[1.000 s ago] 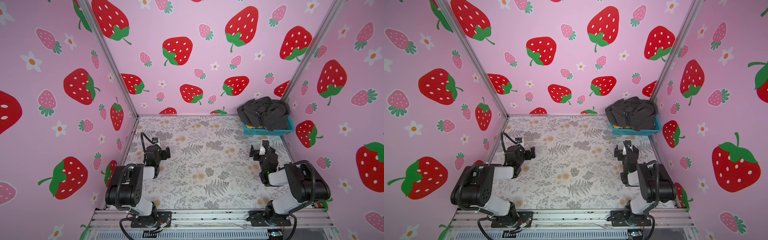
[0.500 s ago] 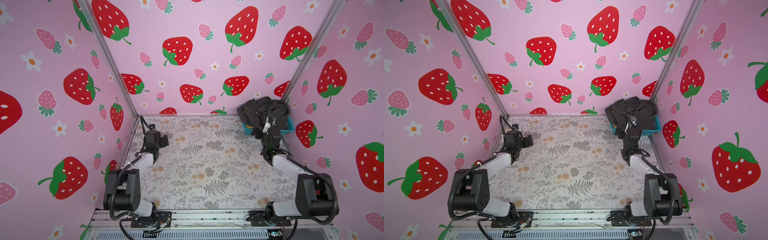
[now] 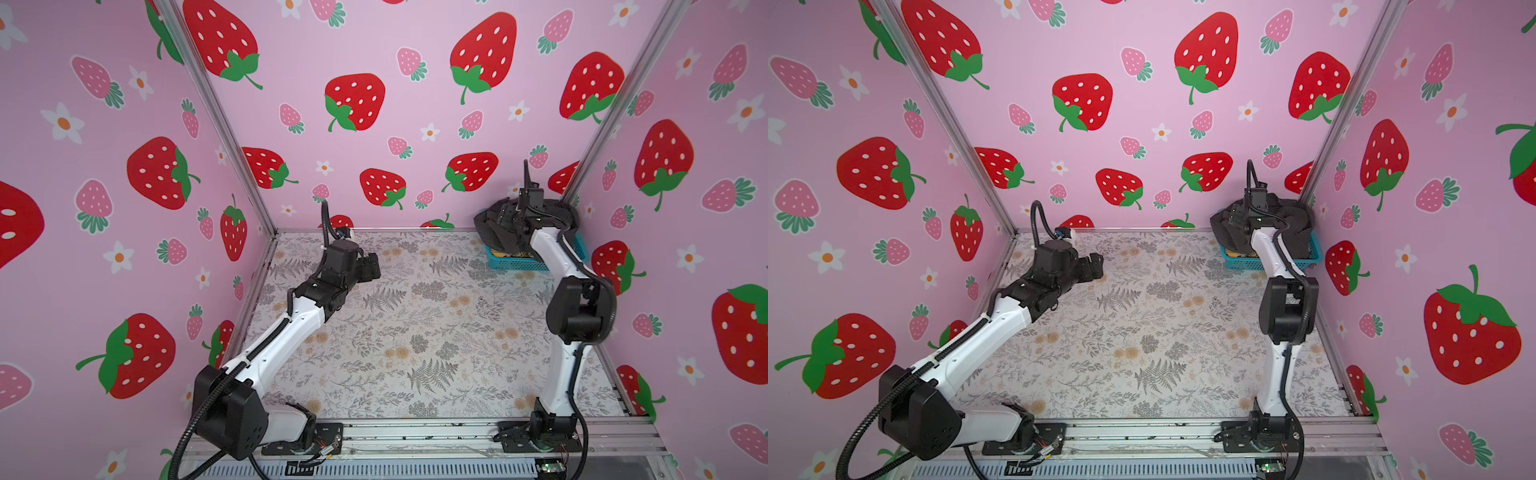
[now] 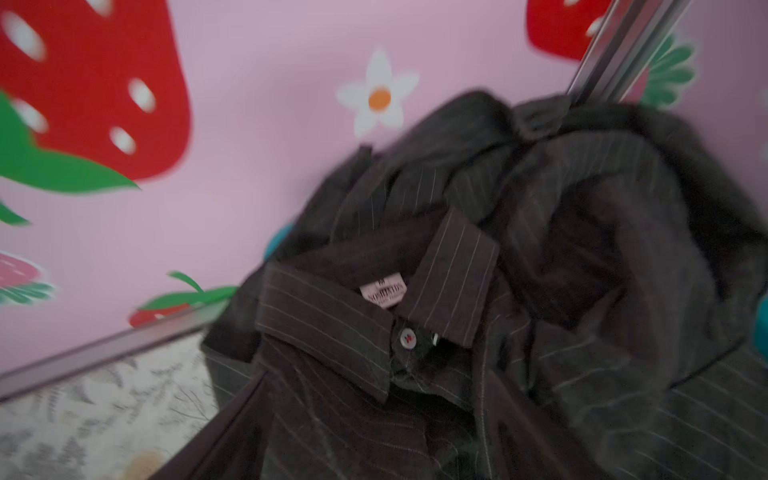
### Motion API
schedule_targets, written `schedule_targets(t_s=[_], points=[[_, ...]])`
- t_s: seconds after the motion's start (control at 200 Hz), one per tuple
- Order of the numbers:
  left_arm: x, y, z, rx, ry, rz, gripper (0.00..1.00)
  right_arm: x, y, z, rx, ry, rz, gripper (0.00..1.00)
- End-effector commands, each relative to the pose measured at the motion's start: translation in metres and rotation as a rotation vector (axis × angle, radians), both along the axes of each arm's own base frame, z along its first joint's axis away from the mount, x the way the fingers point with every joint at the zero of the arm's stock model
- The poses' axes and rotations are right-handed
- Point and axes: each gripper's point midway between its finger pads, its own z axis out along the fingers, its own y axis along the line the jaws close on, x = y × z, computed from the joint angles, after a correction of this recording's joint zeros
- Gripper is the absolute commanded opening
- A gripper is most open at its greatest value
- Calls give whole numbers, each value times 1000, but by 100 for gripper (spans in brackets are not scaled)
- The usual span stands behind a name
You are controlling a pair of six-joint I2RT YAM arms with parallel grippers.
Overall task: Fold and stack the long sleeve shirts
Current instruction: 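Reach the right gripper into the teal basket and grasp the grey shirt, then lift the grey shirt out with the right gripper and drop it on the table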
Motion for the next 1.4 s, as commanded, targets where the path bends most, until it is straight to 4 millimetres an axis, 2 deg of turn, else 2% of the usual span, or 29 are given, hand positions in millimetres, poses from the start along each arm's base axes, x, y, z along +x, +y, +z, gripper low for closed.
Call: schedule_targets(t_s=[0.0,0.115,0.14,0.21,0.28,0.34,0.385,0.485,0.55,0.63,0.695,0.725,0.815,0.915,1.026,1.171,1.246,1.301,1.396], points=[[-14,-2,-25,16,91,-6,91,-13,0,-25,-84,173,40,80],[-15,-3,-33,12,119,-3,89,-8,5,-52,-91,217,64,71],[-15,-3,-33,13,119,-4,88,-8,7,-56,-86,220,70,65],[-13,-3,-31,17,112,-2,88,-8,8,-58,-87,224,65,38],[-10,-3,-27,19,105,4,87,-9,9,-45,-100,198,60,24],[-8,-3,-23,17,100,8,86,-10,16,-22,-116,150,78,11],[-7,-4,-18,4,94,12,86,-12,19,3,-137,105,81,5],[-4,-8,-9,-26,88,17,85,-22,37,64,-153,-12,126,0],[-3,-9,-3,-43,85,22,84,-36,53,108,-147,-97,174,0],[-2,-6,7,-51,81,47,83,-61,85,154,-136,-184,270,0],[-4,3,15,-39,72,84,82,-85,112,182,-147,-236,334,0],[-5,8,18,-32,66,108,82,-100,131,194,-147,-261,377,0],[-11,23,30,-24,38,158,83,-144,184,221,-136,-324,525,0],[-21,36,44,-31,2,190,83,-203,244,254,-59,-413,709,0],[-35,55,49,-42,-7,246,84,-260,286,286,56,-510,869,2],[-58,73,39,-60,13,287,84,-305,317,301,225,-539,1018,3],[-70,85,32,-58,28,317,85,-317,328,301,288,-559,1064,4],[-77,93,26,-62,39,336,85,-313,329,287,316,-538,1038,4],[-85,100,15,-74,59,351,86,-301,324,242,327,-459,954,4]])
